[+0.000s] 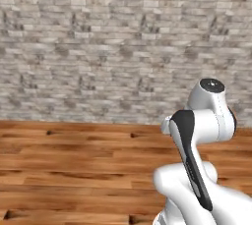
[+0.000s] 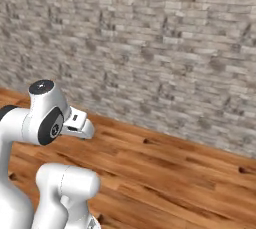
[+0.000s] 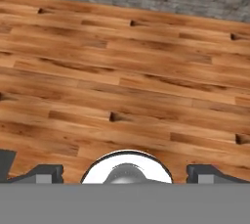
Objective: Four empty soda cans are scattered around the kitchen. Gather all the cans and cluster them next to the stove for recycling.
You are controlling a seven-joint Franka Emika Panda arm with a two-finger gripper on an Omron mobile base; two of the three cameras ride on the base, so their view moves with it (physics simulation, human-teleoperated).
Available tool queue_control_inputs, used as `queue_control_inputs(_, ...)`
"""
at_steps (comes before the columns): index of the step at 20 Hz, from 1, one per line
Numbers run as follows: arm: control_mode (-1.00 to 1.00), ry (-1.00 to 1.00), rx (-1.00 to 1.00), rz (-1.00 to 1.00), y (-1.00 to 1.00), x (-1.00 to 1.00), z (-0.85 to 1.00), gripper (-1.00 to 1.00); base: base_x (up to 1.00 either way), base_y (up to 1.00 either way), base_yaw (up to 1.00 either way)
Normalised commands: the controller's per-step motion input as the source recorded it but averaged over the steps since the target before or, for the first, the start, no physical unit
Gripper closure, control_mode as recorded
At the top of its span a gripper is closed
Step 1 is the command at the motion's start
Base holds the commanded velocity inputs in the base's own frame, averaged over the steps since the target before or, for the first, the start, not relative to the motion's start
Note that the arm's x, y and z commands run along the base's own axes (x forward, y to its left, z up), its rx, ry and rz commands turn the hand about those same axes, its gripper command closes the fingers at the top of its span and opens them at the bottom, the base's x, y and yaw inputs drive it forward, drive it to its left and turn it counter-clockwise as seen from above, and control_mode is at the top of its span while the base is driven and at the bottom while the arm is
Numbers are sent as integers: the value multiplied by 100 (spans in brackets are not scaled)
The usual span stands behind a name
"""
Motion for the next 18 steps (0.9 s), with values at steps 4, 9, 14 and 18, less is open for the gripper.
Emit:
queue_control_inputs(4, 100, 0, 0, 0, 0, 0, 0, -100, 100, -46, 7)
queue_control_inputs(9, 100, 0, 0, 0, 0, 0, 0, -100, 71, -16, 32)
queue_control_inputs(14, 100, 0, 0, 0, 0, 0, 0, -100, 4, -1, 50)
queue_control_inputs(18, 100, 0, 0, 0, 0, 0, 0, -100, 0, 0, 50)
